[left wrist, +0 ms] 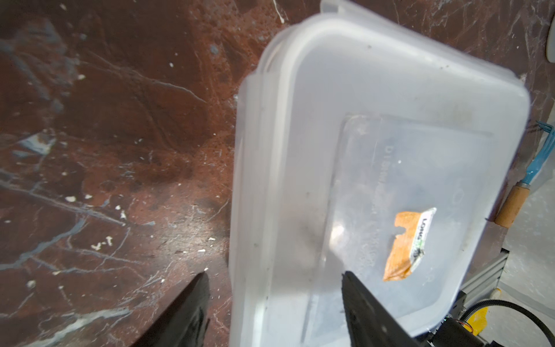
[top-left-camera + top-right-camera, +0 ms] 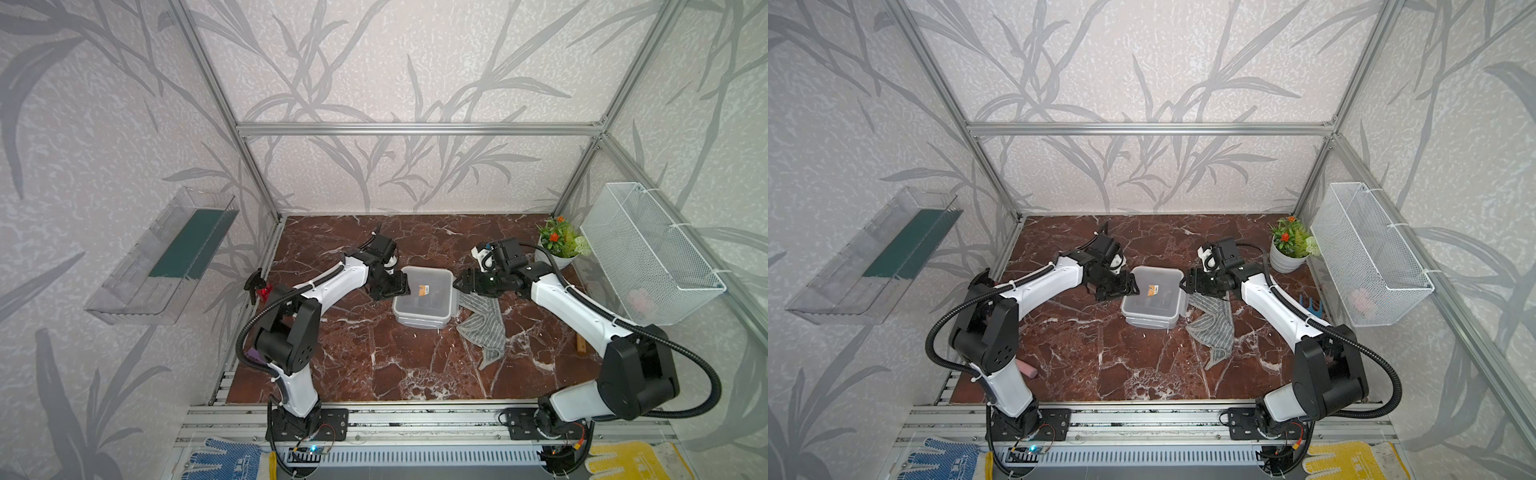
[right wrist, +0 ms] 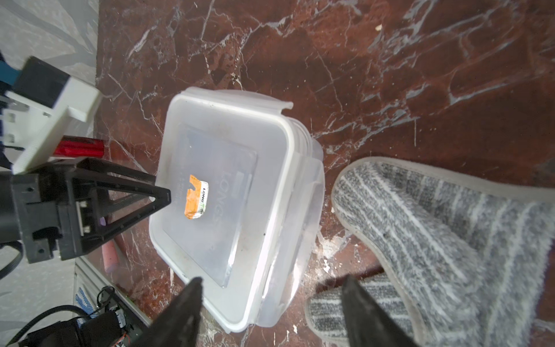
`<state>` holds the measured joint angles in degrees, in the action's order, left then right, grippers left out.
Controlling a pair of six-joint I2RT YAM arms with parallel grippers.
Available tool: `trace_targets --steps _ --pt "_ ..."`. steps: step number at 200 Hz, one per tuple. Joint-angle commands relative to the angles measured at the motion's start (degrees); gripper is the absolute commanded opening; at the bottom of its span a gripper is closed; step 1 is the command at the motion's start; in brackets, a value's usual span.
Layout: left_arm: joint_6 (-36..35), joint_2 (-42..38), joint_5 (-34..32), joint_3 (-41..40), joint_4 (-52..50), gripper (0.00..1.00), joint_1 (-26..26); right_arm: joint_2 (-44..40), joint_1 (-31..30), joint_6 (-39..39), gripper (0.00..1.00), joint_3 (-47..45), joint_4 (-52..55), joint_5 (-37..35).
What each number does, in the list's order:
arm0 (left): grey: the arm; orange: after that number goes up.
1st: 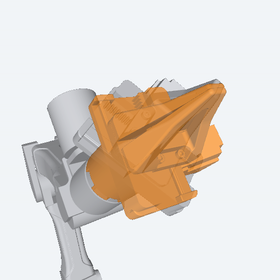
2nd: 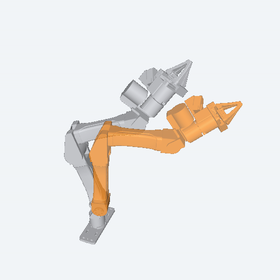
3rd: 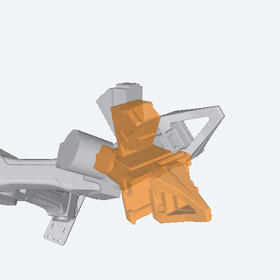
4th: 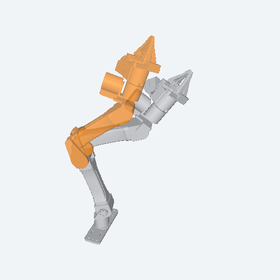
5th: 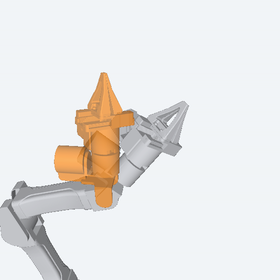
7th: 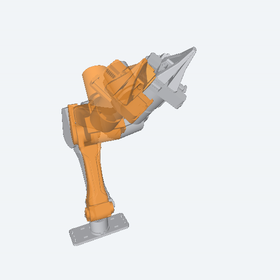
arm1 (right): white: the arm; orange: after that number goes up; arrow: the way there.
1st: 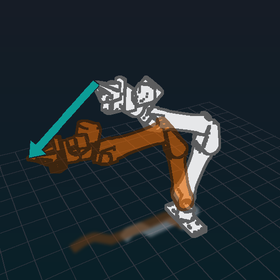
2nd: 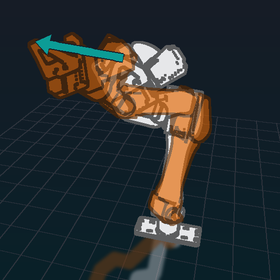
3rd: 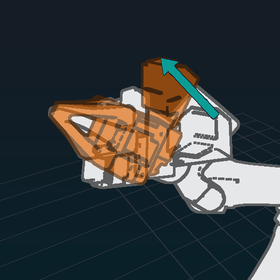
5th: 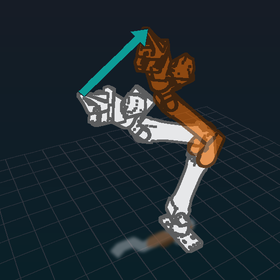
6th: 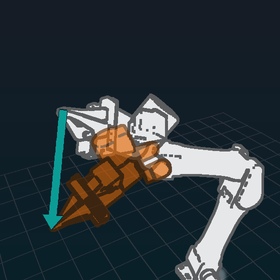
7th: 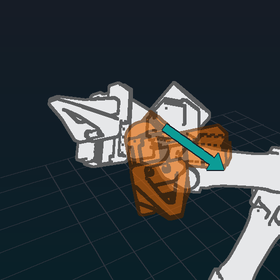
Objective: Wipe the insides of the lunch boxes
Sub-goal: Open the lid of the lunch box.
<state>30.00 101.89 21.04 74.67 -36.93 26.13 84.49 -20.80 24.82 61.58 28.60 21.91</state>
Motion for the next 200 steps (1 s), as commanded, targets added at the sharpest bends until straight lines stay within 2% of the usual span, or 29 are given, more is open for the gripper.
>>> trace_targets --steps 1,38,133,166,200 --pt "-0.84 -2.72 -0.60 -1.61 -0.45 0.75 -1.92 1.82 -0.87 -1.18 0.85 0.94 2.60 -0.08" --pt "-0.73 -4.15 4.00 -3.24 4.10 0.79 -3.86 4.91 -1.09 -0.25 0.90 0.22 0.87 1.64" --pt "0.95 -5.36 9.16 -8.29 11.89 0.79 -7.38 9.81 -1.18 7.60 0.91 -3.61 -12.90 11.40" --pt "6.90 -4.21 17.46 -12.00 24.67 0.79 -7.94 10.31 -1.24 8.05 0.91 -3.62 -13.42 11.58" --pt "11.03 -1.74 22.31 -15.07 32.68 0.79 -7.94 11.31 -1.17 8.48 0.91 -3.34 -13.98 11.84"
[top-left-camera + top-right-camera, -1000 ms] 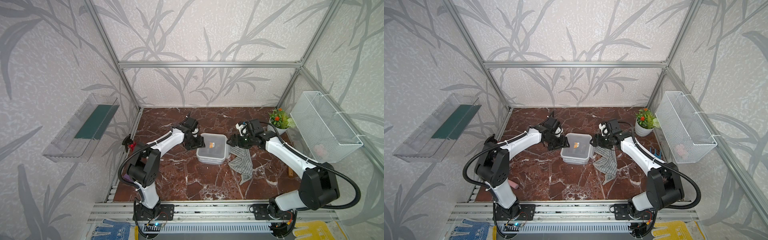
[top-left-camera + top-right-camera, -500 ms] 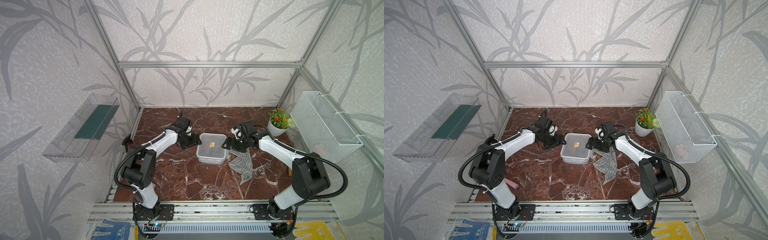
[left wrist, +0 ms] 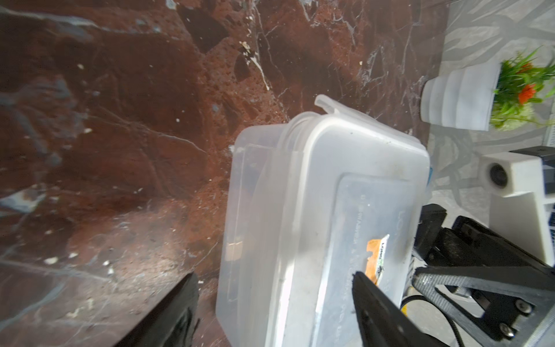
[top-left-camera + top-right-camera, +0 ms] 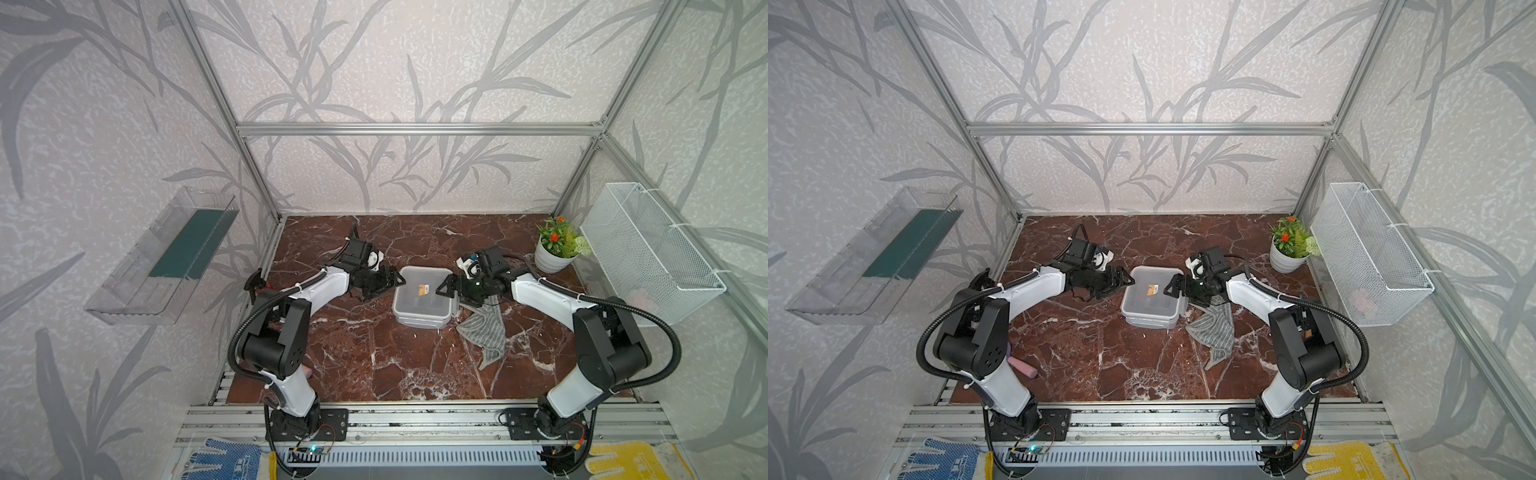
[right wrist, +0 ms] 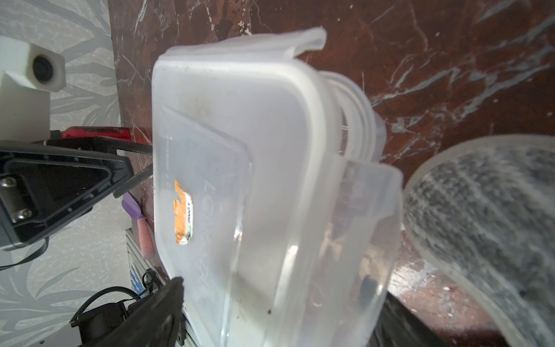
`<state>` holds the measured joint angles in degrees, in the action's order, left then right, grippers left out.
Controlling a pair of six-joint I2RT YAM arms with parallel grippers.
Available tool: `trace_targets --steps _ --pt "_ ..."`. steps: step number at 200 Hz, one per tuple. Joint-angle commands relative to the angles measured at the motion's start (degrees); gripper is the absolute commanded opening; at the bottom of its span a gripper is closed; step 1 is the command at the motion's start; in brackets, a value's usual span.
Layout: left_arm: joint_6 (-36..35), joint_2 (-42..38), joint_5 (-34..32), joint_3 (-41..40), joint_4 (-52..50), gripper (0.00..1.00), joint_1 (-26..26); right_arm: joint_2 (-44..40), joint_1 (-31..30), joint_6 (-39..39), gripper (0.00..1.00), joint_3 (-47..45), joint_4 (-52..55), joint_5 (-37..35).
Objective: Wipe the insides of the lunch boxes
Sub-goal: Open the lid of the lunch box.
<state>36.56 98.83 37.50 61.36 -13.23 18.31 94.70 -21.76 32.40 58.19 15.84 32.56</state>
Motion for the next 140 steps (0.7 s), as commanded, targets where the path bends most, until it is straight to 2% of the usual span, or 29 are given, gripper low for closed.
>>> trace_targets --steps 1,55,95,140 --pt "4.57 1.43 5.93 -1.85 9.22 0.79 -0.11 1.10 -0.21 0.90 0.91 0.06 -1.27 1.19" --pt "10.77 3.20 10.54 -7.18 19.97 0.78 -0.11 2.09 -0.21 1.41 0.90 -0.05 -1.78 1.01" --pt "14.56 2.73 11.20 -10.18 25.65 0.51 -0.11 2.64 -0.21 1.43 0.87 -0.12 -1.77 0.86" --pt "14.60 1.50 10.47 -9.87 24.43 0.27 -0.11 2.78 -0.20 1.35 0.87 -0.03 -1.56 0.63"
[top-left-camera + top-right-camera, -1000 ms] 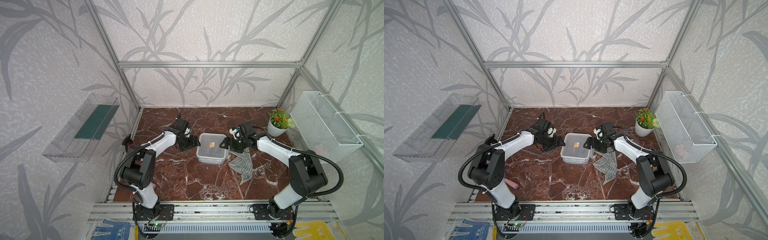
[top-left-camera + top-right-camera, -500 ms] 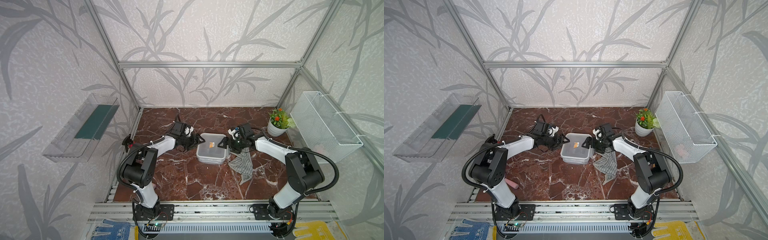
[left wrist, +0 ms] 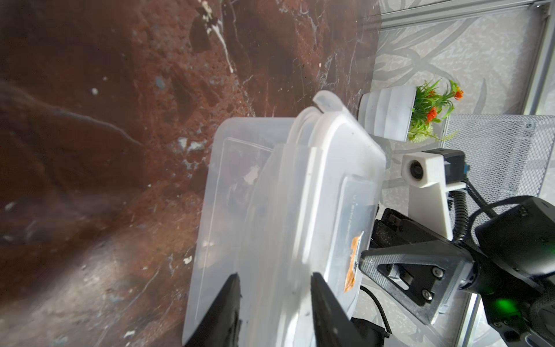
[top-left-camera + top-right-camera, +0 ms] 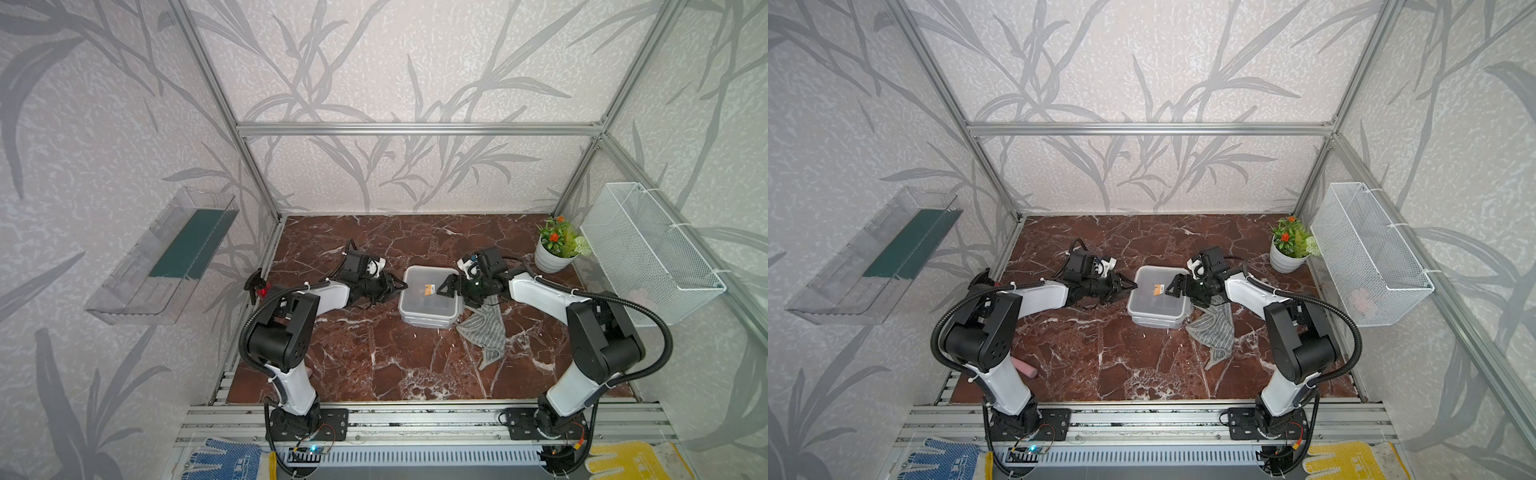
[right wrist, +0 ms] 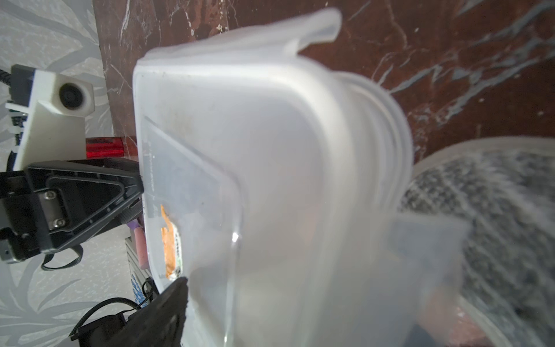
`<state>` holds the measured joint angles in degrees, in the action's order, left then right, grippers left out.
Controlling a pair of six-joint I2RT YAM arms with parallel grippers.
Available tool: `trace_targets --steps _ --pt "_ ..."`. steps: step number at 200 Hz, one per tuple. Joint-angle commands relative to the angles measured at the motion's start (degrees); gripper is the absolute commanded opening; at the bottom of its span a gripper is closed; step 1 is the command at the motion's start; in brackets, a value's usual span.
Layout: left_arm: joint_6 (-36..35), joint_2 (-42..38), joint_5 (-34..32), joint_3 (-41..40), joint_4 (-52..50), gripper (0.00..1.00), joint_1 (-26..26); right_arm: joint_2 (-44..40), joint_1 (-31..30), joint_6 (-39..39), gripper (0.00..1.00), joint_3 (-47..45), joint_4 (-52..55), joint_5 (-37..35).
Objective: Wipe the insides of the lunch boxes
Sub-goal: Open the lid of the lunch box.
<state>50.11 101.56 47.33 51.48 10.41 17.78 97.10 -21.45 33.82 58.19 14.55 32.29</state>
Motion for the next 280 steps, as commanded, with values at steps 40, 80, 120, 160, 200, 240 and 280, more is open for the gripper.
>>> trace_targets --steps 40,80,120,160,200,240,280 --pt "1.31 -1.11 0.48 0.21 0.78 0.10 0.41 0.28 -0.52 -0.50 0.87 0.08 0.48 0.27" --pt "0.39 -1.45 -0.04 0.23 -1.00 0.06 0.41 -1.31 -0.52 -0.84 0.80 0.63 2.16 -1.23" --pt "-1.05 -1.71 -0.56 0.78 -3.55 0.06 0.41 -4.66 -0.52 -2.97 0.76 2.72 7.51 -4.39" --pt "-1.58 -1.98 -0.91 1.25 -4.44 0.06 0.41 -5.52 -0.51 -3.83 0.78 3.35 10.03 -4.78" --pt "-2.50 -2.85 -1.32 1.48 -6.20 0.07 0.42 -7.70 -0.56 -3.84 0.80 3.02 11.57 -6.26" --pt "-2.87 -3.04 -1.58 1.65 -6.90 0.07 0.41 -11.07 -0.53 -4.91 0.77 3.99 14.77 -8.73" --pt "-3.23 -3.13 -1.76 2.04 -7.76 0.07 0.41 -12.45 -0.52 -4.55 0.60 4.18 15.01 -8.80"
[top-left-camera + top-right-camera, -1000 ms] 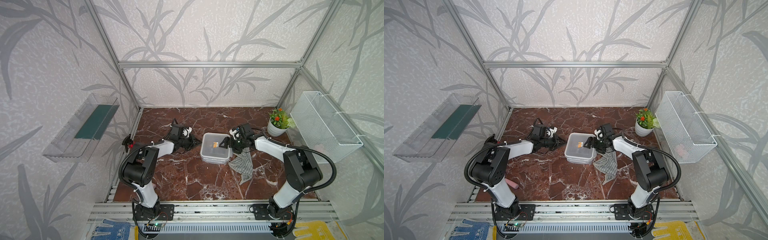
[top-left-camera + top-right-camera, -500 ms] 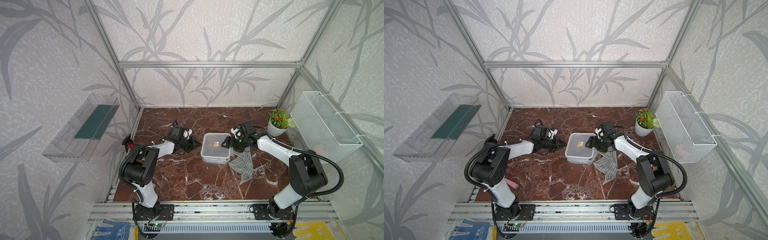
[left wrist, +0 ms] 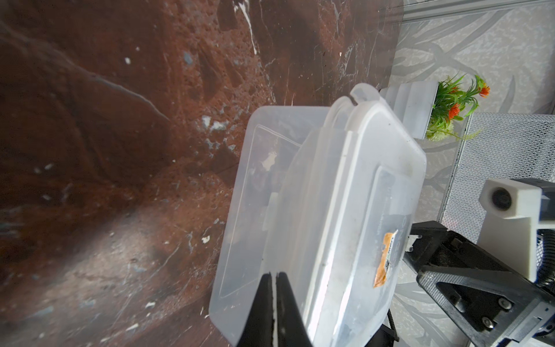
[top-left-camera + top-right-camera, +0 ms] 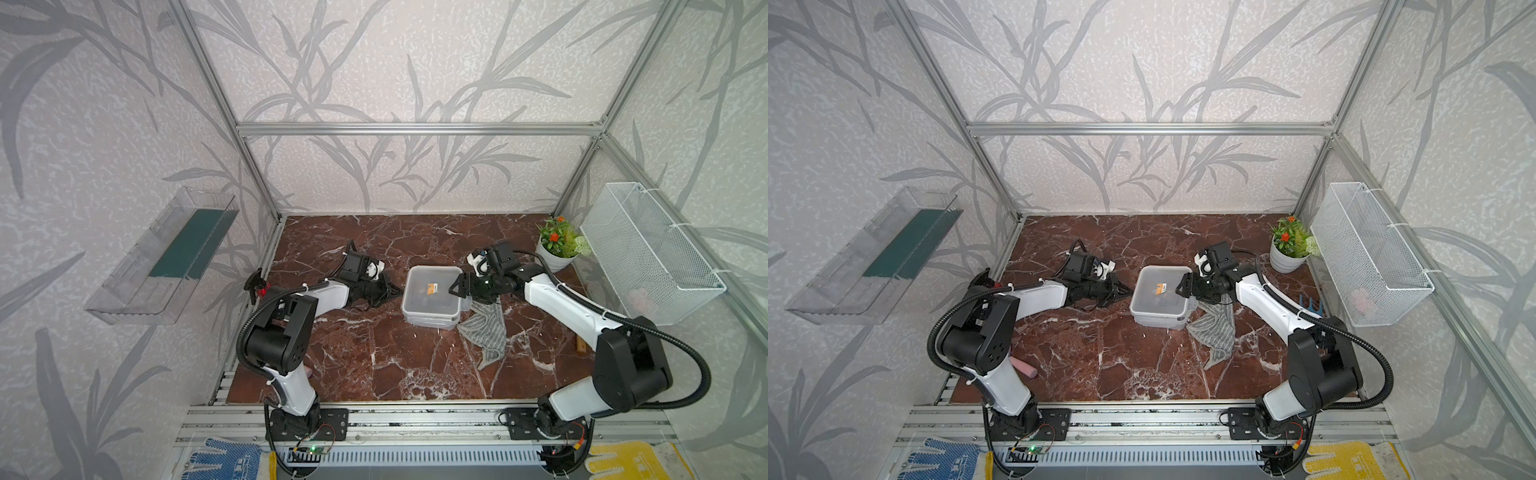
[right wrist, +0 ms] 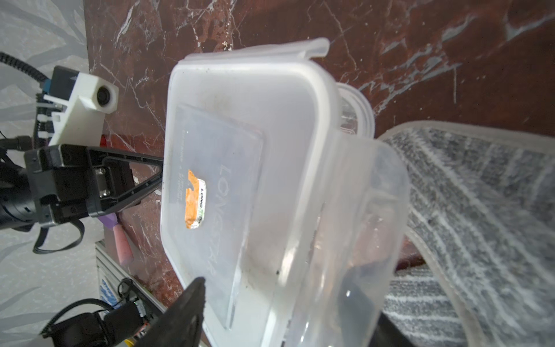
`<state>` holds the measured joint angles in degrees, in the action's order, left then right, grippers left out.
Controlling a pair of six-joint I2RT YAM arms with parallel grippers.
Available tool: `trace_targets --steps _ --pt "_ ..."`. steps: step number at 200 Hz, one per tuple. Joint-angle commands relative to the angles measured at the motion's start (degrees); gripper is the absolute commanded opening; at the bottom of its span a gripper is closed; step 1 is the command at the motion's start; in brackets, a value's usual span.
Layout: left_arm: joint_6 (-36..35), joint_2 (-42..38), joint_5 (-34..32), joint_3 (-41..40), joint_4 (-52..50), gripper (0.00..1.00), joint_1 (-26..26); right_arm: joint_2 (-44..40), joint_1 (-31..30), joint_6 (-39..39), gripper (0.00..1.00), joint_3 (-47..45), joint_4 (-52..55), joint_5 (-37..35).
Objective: Wipe the insides of the lunch boxes
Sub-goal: Open the lid of the lunch box.
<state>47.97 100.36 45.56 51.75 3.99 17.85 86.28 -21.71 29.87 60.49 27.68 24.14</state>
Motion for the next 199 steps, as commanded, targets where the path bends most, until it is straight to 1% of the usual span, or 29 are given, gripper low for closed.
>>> trace_targets --steps 1,14,34,42,62,84,125,170,199 --pt "-1.10 -1.97 -0.01 1.78 -1.39 0.07 0.35 -1.64 -0.26 -0.60 0.60 1.94 1.90 -0.66" --pt "-1.40 -2.01 -0.17 2.03 -1.91 0.07 0.35 -2.05 -0.26 -0.73 0.50 2.20 2.38 -0.98" --pt "-1.90 -2.24 -0.38 2.22 -2.76 0.07 0.35 -2.67 -0.28 -0.60 0.28 2.52 2.55 -0.85" --pt "-1.95 -2.28 -0.39 2.31 -2.92 0.07 0.35 -2.93 -0.33 -0.54 0.18 2.71 2.64 -0.69" --pt "-2.50 -2.81 -0.76 2.67 -4.13 0.07 0.35 -3.38 -0.50 -0.59 0.00 3.88 2.78 -0.48" --pt "-3.93 -4.06 -1.41 3.69 -6.92 0.07 0.35 -3.44 -0.91 -0.85 0.00 6.02 3.06 0.36" --pt "-7.15 -7.31 -3.33 6.25 -13.61 0.09 0.28 -1.72 -2.57 -2.35 0.00 12.65 4.98 1.28" --pt "-10.70 -11.08 -6.31 9.14 -21.41 0.14 -0.39 1.59 -5.23 -3.88 0.00 20.20 7.45 1.70" --pt "-12.32 -12.44 -7.15 10.60 -24.59 0.17 -1.19 4.47 -6.16 -5.12 0.00 24.69 10.80 1.94"
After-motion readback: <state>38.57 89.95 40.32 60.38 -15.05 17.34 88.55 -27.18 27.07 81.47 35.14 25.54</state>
